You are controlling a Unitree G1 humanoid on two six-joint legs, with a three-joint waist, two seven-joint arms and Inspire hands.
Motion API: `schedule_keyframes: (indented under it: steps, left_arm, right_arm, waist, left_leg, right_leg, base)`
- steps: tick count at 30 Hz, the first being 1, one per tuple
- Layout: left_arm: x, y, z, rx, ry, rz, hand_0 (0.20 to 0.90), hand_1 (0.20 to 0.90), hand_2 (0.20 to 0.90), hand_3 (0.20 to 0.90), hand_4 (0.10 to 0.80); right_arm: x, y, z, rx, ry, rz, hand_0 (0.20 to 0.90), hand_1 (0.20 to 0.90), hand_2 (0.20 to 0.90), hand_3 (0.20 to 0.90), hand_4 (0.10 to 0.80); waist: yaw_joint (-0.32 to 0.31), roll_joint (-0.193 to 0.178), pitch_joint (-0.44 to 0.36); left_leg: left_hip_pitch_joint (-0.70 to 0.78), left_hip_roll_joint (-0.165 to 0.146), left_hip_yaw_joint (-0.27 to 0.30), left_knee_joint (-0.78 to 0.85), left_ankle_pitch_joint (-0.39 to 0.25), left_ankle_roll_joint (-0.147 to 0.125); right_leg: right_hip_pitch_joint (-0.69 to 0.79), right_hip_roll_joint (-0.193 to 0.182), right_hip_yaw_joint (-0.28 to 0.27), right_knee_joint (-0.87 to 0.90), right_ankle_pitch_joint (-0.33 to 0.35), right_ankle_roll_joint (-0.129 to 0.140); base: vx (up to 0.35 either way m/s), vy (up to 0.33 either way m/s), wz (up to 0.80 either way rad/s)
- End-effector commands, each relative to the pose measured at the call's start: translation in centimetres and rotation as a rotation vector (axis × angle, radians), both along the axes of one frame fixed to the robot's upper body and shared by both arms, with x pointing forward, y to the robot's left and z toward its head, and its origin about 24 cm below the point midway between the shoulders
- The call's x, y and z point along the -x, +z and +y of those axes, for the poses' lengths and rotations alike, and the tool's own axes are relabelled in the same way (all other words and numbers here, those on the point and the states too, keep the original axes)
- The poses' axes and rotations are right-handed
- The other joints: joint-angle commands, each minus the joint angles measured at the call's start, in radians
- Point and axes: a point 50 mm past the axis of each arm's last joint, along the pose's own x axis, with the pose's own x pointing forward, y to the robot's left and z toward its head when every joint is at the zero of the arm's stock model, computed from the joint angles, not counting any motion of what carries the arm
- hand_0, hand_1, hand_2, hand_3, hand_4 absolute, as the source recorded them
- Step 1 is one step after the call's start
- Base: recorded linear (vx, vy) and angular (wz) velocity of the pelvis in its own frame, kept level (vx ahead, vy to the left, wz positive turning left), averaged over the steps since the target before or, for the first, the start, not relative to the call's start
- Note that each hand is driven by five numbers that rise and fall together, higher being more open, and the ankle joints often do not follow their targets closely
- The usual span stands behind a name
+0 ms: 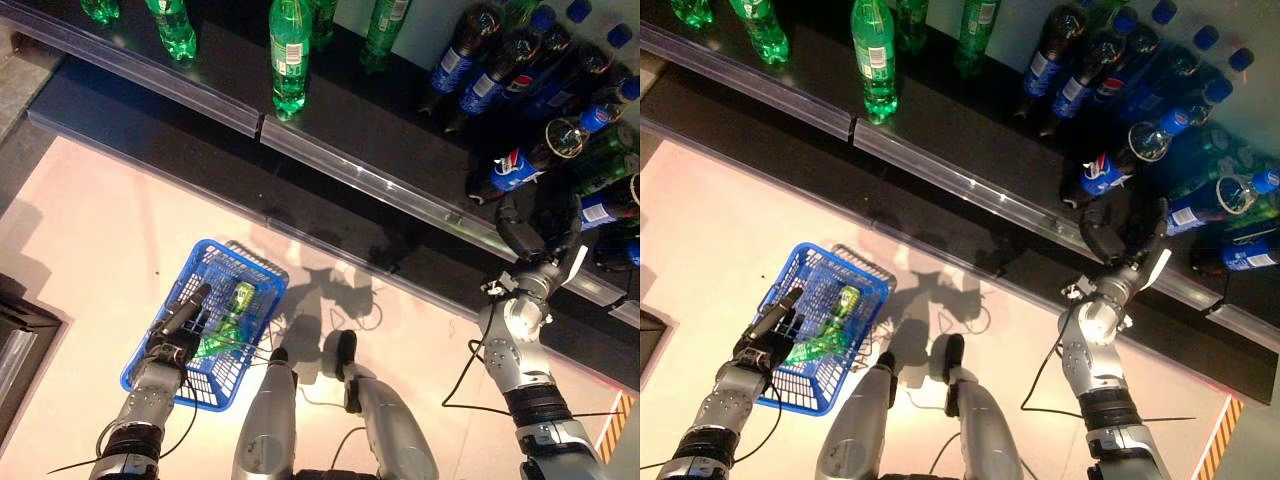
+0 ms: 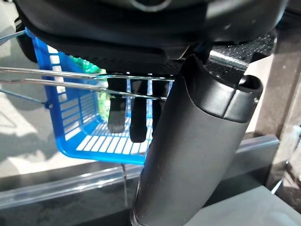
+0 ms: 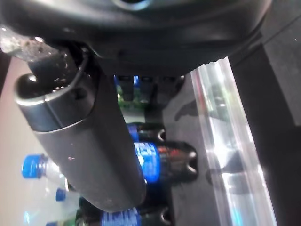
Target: Pick up the drink and place into the basket.
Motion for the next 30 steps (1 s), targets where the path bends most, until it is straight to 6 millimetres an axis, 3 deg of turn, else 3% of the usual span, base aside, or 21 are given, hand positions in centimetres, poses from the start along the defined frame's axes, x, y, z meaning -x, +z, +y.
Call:
schedule_keyframes:
  steps: [1, 13, 30]
  left_arm:
    - [-2.9, 8.7, 3.5, -0.166, 0.007, -0.33, 0.3, 0.3, 0.3, 0.2, 0.1]
    - [-2.1, 8.2, 4.3, -0.183, -0.001, -0.306, 0.3, 0.3, 0.3, 0.2, 0.1]
    - [-2.8, 8.9, 4.4, -0.19, -0.01, -0.309, 0.3, 0.3, 0.3, 0.2, 0.1]
  right_arm:
    - [0.2, 4.5, -2.5, 0.05, -0.079, -0.218, 0.9, 0.9, 0.9, 0.9, 0.8]
    - [-0.1, 3.9, -3.7, 0.078, -0.071, -0.165, 0.9, 0.9, 0.9, 0.9, 0.8]
    - [-0.8, 4.9, -4.3, 0.104, -0.061, -0.16, 0.9, 0.9, 0.9, 0.9, 0.8]
  waist:
    - [0.006, 0.017, -0.091]
    - [0.017, 0.008, -0.105]
    - [0.016, 0.011, -0.099]
  left_leg:
    - [0.017, -0.044, 0.002, -0.122, 0.06, -0.072]
    - [0.017, -0.037, -0.008, -0.156, 0.079, -0.08]
    - [0.005, -0.036, -0.026, -0.19, 0.1, -0.091]
  right_leg:
    - [0.067, 0.022, 0.0, 0.05, -0.144, 0.168]
    - [0.055, 0.024, -0.009, 0.046, -0.143, 0.174]
    - [0.019, 0.016, -0.025, 0.058, -0.146, 0.179]
  base:
    - [0.029, -0.028, 0.07]
    - [0.024, -0.014, 0.02]
    - [0.004, -0.003, 0.01]
